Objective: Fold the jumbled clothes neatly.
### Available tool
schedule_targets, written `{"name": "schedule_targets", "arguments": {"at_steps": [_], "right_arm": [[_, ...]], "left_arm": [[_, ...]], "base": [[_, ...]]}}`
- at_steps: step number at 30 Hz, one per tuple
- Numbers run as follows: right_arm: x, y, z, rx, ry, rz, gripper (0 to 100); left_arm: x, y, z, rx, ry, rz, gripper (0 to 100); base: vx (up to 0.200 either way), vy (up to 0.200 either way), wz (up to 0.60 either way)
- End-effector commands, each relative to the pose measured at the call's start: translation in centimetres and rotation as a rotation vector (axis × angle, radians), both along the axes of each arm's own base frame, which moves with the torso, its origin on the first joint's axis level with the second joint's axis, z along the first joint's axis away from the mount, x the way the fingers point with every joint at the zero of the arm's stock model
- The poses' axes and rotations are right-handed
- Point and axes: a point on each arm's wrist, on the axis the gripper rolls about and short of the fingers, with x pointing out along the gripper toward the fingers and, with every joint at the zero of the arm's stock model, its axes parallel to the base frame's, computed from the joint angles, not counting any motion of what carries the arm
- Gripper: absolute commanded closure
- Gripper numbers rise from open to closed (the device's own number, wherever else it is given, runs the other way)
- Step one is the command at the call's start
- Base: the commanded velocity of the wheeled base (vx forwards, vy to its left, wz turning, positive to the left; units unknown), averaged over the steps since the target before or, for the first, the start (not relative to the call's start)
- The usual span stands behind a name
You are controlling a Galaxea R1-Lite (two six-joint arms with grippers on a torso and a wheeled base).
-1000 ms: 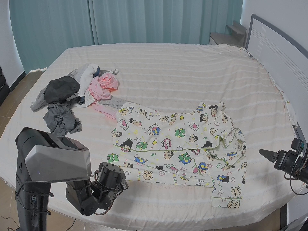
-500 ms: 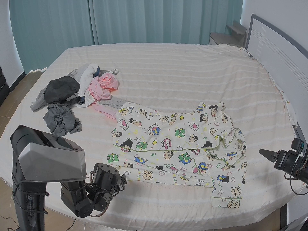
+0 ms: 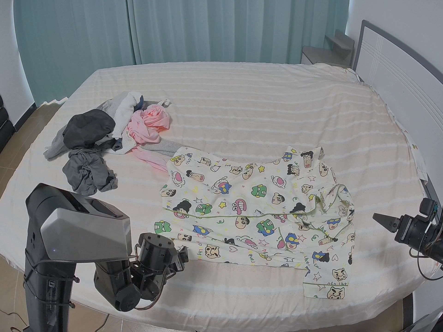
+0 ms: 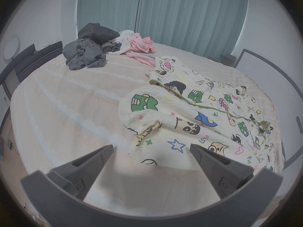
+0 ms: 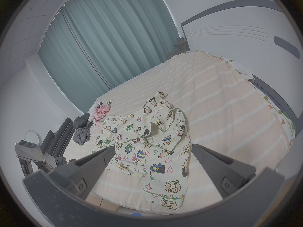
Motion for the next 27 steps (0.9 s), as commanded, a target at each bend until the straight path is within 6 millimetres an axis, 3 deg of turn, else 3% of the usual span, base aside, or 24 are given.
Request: {"name": "schedule_targets", "arguments": {"at_steps": [1, 7, 8, 27], "right_arm": [[0.0, 0.0, 0.1, 0.000, -0.003, -0.001, 0], [0.0, 0.0, 0.0, 0.000, -0.002, 0.000, 0], [0.0, 0.0, 0.0, 0.000, -0.002, -0.001, 0], [0.0, 0.0, 0.1, -0.001, -0.006, -0.001, 0]], "left_arm": [[0.2, -0.2, -0.9, 0.010, 0.015, -0.004, 0], [0.3, -0.2, -0.8, 0.010, 0.011, -0.006, 0], [0.3, -0.2, -0.8, 0.011, 0.010, -0.005, 100], [-0.8, 0.3, -0.9, 0.059, 0.032, -0.004, 100]], "base": [[0.000, 0.000, 0.00], [0.000, 0.000, 0.00], [0.000, 0.000, 0.00], [0.000, 0.000, 0.00]]}}
